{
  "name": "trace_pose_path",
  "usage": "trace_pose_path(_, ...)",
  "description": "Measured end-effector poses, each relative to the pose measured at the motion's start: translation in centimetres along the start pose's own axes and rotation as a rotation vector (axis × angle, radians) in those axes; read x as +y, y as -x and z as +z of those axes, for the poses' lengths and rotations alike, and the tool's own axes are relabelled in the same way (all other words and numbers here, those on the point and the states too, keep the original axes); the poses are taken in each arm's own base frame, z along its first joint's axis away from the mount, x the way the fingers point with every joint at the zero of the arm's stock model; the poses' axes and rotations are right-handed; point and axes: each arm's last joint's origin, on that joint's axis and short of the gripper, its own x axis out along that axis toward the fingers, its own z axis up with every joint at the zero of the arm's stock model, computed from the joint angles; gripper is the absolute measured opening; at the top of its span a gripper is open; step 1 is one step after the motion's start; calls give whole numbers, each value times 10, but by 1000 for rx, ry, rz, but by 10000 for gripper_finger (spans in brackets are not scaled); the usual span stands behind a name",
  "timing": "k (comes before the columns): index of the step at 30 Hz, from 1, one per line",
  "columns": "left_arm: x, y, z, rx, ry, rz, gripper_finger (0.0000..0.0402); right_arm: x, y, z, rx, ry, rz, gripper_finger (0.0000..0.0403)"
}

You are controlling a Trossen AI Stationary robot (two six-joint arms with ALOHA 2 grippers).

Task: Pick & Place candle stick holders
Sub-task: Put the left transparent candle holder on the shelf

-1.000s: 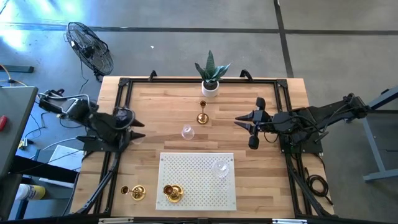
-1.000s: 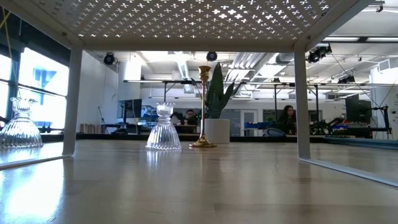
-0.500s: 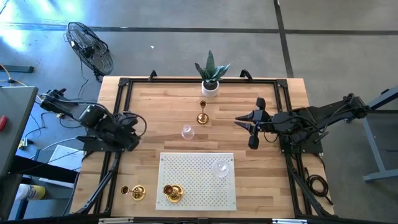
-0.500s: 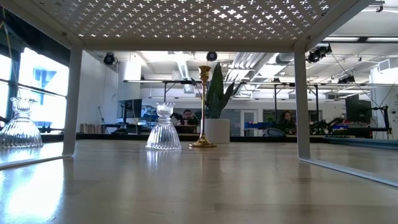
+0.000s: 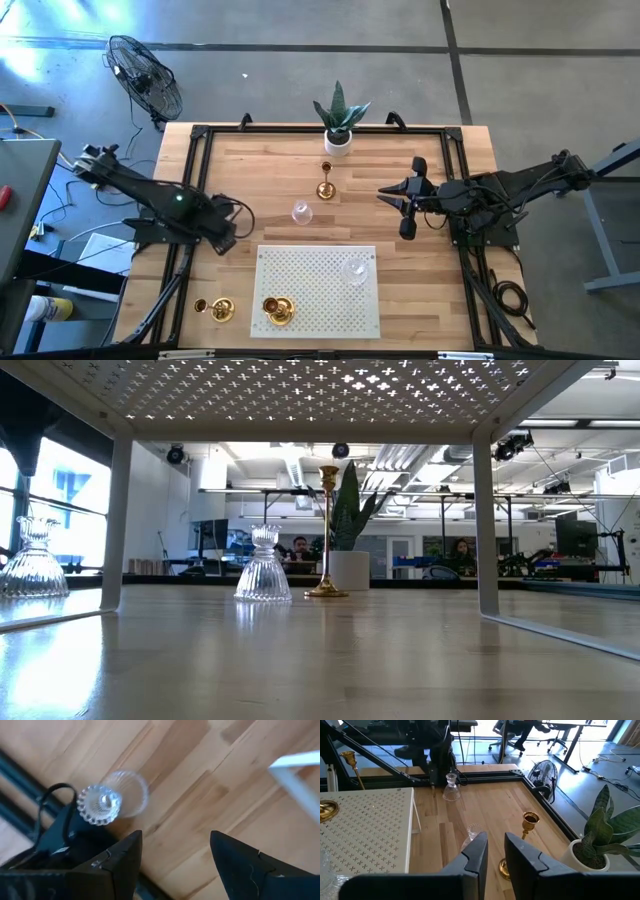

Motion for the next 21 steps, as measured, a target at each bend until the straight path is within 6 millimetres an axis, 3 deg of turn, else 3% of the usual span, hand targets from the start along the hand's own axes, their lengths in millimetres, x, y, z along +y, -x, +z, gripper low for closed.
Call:
trace_pose_path(8, 1, -12, 12, 114, 72, 118, 229, 0, 0, 0, 0, 0, 1, 58)
trace_pose_path(14, 14, -16, 33, 134, 104, 119, 229, 0, 0, 0, 0, 19, 1, 58)
trace_pose_path(21, 21, -17, 41, 208, 161, 73, 229, 0, 0, -1, 6, 30, 1, 58)
